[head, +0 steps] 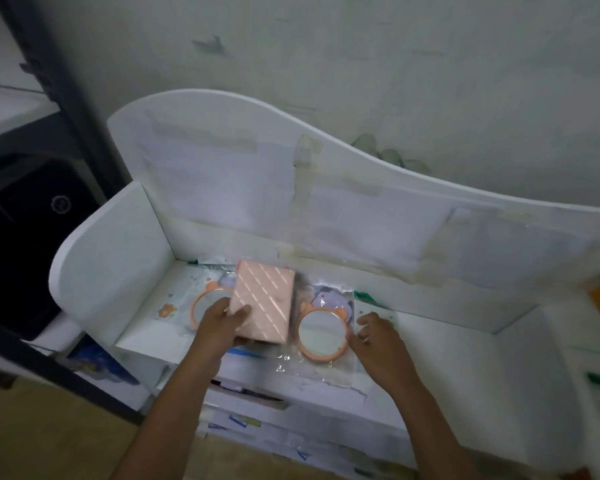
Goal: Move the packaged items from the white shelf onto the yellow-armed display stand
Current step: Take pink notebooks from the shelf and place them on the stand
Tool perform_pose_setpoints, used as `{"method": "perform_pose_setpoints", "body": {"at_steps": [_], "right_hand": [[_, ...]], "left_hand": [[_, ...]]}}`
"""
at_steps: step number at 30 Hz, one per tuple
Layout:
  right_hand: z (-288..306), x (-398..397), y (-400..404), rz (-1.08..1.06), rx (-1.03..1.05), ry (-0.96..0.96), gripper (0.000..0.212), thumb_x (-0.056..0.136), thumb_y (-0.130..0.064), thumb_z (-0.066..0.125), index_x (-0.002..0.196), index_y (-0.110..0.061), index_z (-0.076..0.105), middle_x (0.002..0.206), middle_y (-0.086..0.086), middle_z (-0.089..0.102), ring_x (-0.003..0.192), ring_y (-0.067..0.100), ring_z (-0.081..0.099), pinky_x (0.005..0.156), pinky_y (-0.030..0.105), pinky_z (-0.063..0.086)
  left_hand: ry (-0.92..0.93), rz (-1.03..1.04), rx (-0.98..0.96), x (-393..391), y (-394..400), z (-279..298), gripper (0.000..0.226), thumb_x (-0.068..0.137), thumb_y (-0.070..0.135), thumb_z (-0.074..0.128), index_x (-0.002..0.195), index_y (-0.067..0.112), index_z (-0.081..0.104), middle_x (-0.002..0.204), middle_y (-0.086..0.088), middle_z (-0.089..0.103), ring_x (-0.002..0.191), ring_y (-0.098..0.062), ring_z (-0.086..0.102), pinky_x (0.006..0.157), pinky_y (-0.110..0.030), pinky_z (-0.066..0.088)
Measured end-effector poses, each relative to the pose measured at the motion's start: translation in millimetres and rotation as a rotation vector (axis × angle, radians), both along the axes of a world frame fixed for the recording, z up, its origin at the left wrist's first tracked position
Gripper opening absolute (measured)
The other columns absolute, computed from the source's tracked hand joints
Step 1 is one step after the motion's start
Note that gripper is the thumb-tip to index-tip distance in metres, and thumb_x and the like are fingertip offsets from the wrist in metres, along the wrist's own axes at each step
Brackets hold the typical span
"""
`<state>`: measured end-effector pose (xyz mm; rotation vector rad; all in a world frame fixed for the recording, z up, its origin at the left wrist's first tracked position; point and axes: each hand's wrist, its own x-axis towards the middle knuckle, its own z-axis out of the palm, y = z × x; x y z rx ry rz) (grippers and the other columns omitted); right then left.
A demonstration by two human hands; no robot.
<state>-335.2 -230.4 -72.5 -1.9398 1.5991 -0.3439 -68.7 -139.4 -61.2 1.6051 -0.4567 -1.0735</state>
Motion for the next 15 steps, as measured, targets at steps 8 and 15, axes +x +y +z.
{"method": "perform_pose_setpoints", "body": {"at_steps": [8,15], "right_hand": [[-15,51,36,-0.126,-0.080,0.275,0.082,0.073,-0.073,0.061,0.123,-0.010,0.048,0.120,0.009,0.051,0.111,0.025,0.052,0.084,0.037,0.049],[-22,76,44,-0.232,-0.097,0.279,0.105,0.059,-0.071,0.077,0.132,-0.006,0.039,0.126,0.014,0.045,0.114,0.028,0.047,0.094,0.036,0.043]], "left_hand": [[0.161,0.066,-0.110,27,34,-6,0.028,0.096,0.016,0.061,0.123,0.010,0.059,0.119,-0.016,0.067,0.102,-0.029,0.067,0.064,-0.030,0.059],[0.184,0.029,-0.098,36,56,-8,0.022,0.096,0.015,0.060,0.117,0.009,0.061,0.114,-0.015,0.069,0.094,-0.024,0.068,0.064,-0.029,0.059]]}}
